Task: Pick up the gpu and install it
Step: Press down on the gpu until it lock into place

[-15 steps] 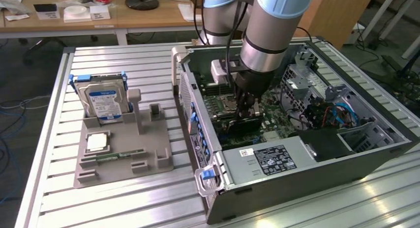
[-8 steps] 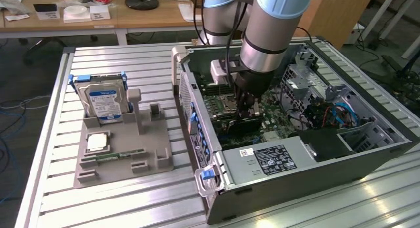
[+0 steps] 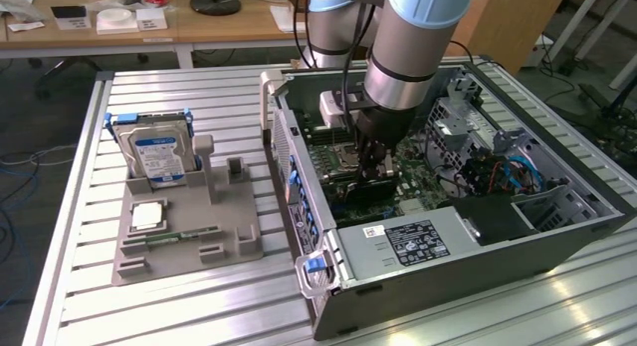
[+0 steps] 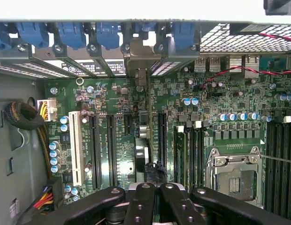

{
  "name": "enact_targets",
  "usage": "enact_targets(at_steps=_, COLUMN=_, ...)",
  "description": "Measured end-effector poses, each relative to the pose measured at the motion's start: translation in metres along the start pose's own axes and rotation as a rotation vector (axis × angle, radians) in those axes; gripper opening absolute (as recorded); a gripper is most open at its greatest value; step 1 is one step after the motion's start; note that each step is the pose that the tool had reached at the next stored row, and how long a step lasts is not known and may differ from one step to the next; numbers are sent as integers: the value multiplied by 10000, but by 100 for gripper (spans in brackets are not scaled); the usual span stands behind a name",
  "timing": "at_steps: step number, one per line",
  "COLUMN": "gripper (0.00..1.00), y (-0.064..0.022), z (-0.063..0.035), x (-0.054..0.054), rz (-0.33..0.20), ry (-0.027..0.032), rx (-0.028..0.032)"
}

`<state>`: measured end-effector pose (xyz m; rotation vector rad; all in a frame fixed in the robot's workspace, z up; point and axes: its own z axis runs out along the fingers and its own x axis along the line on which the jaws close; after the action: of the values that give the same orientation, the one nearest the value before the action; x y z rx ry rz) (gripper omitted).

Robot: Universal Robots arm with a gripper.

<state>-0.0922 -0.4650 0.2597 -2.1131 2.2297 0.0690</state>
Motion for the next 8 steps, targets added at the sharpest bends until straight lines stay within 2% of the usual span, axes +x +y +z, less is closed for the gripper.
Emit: enact_targets(at_steps=8, gripper=11, y=-1, z=-38, x=-3, rz=1, ry=3, rx=1)
